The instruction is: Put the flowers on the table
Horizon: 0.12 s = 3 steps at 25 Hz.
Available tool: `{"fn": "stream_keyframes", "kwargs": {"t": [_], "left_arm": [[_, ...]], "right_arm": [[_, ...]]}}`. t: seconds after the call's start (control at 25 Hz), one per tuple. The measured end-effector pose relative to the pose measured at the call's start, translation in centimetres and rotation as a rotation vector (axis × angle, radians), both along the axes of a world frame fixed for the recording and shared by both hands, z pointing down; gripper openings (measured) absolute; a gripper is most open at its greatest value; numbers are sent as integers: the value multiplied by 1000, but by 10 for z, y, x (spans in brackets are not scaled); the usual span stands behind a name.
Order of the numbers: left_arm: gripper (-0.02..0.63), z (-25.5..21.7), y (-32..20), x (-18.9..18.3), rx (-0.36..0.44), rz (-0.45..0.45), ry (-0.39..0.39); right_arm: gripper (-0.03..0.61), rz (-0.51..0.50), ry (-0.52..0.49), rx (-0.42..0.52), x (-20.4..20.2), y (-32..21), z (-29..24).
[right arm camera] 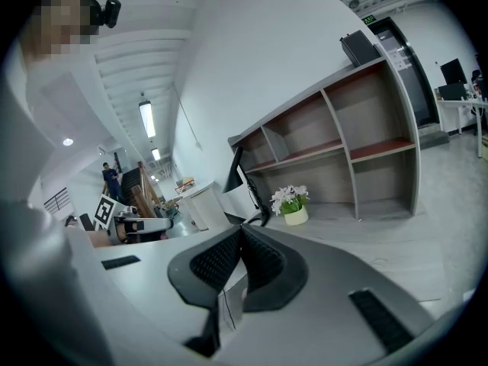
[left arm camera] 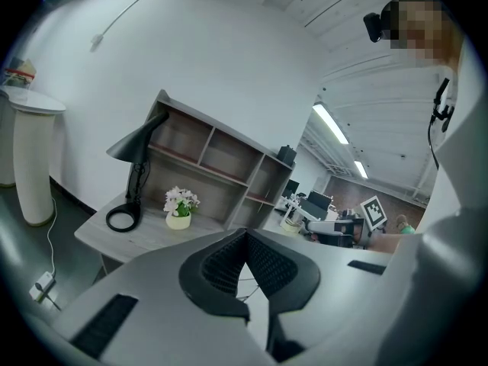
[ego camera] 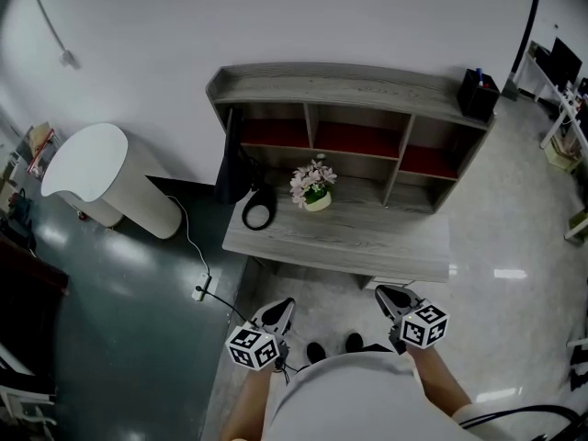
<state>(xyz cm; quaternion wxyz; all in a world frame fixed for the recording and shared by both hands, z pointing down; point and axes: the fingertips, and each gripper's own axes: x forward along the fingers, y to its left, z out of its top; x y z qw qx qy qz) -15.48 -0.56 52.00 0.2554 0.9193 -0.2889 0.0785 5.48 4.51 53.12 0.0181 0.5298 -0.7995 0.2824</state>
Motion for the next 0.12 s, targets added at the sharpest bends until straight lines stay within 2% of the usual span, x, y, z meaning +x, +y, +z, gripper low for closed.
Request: {"fn": "stream_keyframes", "kwargs": {"t": [0.12], "left_arm": [[9, 0, -1, 0, -3, -3, 0]], "right_arm": [[18, 0, -3, 3, 0, -2, -1]]}}
